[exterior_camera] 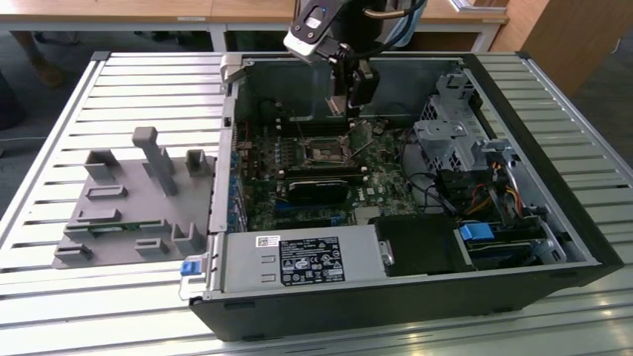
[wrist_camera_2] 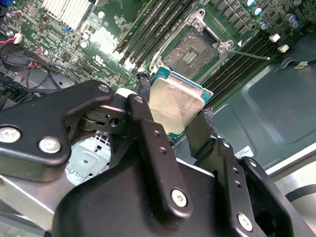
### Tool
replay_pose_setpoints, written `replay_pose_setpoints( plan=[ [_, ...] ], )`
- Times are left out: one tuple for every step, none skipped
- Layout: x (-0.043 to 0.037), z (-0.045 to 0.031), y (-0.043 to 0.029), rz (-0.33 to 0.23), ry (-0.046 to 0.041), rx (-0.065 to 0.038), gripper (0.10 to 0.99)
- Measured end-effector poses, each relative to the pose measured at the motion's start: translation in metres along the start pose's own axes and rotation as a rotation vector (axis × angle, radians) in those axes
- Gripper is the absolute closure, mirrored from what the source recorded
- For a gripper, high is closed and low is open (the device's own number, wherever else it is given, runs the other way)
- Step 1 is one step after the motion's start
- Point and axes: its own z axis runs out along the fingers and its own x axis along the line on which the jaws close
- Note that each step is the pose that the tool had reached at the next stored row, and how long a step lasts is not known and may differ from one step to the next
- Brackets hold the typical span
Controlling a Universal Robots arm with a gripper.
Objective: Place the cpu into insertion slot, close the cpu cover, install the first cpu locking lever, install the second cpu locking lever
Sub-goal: 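Place the cpu into insertion slot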
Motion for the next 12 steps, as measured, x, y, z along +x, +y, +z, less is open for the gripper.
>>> replay_pose_setpoints(
  plan=[
    [0.0, 0.0007, 0.0, 0.0, -0.0001, 0.0, 0.545],
    [0.0, 0.0014, -0.0001, 0.0, -0.0001, 0.0, 0.545],
    [0.0, 0.0023, -0.0001, 0.001, -0.0002, 0.0, 0.545],
    [0.0002, 0.0033, -0.0002, 0.003, -0.0003, 0.0, 0.545],
    [0.0003, 0.0044, -0.0002, 0.006, -0.0005, 0.0, 0.545],
    [0.0004, 0.0055, -0.0003, 0.012, -0.0009, 0.0, 0.545],
    [0.0004, 0.0066, -0.0004, 0.021, -0.0016, 0.0, 0.545],
    [0.0004, 0.0076, -0.0004, 0.034, -0.0026, 0.0, 0.545],
    [0.0004, 0.0087, -0.0005, 0.048, -0.0036, 0.0, 0.545],
    [0.0004, 0.0097, -0.0006, 0.064, -0.0046, -0.001, 0.545],
    [0.0005, 0.0107, -0.0006, 0.073, -0.0054, -0.001, 0.545],
    [0.0008, 0.0117, -0.0007, 0.078, -0.0058, -0.001, 0.545]
  ],
)
